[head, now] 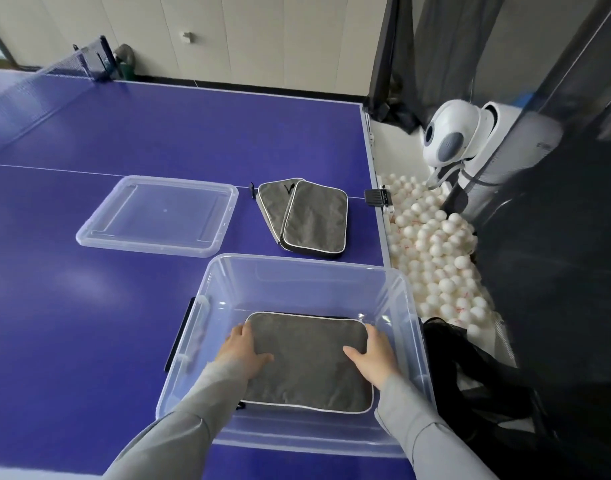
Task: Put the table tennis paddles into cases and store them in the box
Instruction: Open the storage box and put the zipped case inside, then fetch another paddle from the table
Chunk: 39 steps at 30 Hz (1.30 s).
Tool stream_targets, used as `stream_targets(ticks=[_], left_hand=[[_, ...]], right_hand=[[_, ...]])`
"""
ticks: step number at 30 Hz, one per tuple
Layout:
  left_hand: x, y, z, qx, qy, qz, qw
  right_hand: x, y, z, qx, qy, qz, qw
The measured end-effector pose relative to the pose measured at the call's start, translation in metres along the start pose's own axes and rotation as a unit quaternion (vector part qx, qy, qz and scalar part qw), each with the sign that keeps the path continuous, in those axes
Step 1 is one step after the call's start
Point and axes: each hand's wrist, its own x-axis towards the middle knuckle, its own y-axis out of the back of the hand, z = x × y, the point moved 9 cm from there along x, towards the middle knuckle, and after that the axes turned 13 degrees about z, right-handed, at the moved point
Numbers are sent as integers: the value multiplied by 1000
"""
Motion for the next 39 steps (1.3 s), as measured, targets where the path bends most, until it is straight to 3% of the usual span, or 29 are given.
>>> stream_targets(ticks=[6, 13, 18, 23, 32, 39], left_hand=[[-15, 40, 24, 174, -128, 87, 973], [-30, 101, 9, 219, -150, 185, 946], [-43, 157, -57, 174, -68, 234, 954], [-83, 205, -166, 153, 25, 263, 952], [-215, 248, -410, 98, 198, 273, 936], [-332, 238, -568, 65, 333, 257, 905]], right_hand=[[-8, 10, -51, -58, 119, 29, 991], [-29, 11, -131, -99, 240, 31, 965], [-59, -11, -207, -105, 317, 3, 943], [-118, -59, -297, -123, 411, 3, 903], [-316, -229, -423, -175, 540, -93, 818], [-461, -349, -463, -235, 621, -148, 733]])
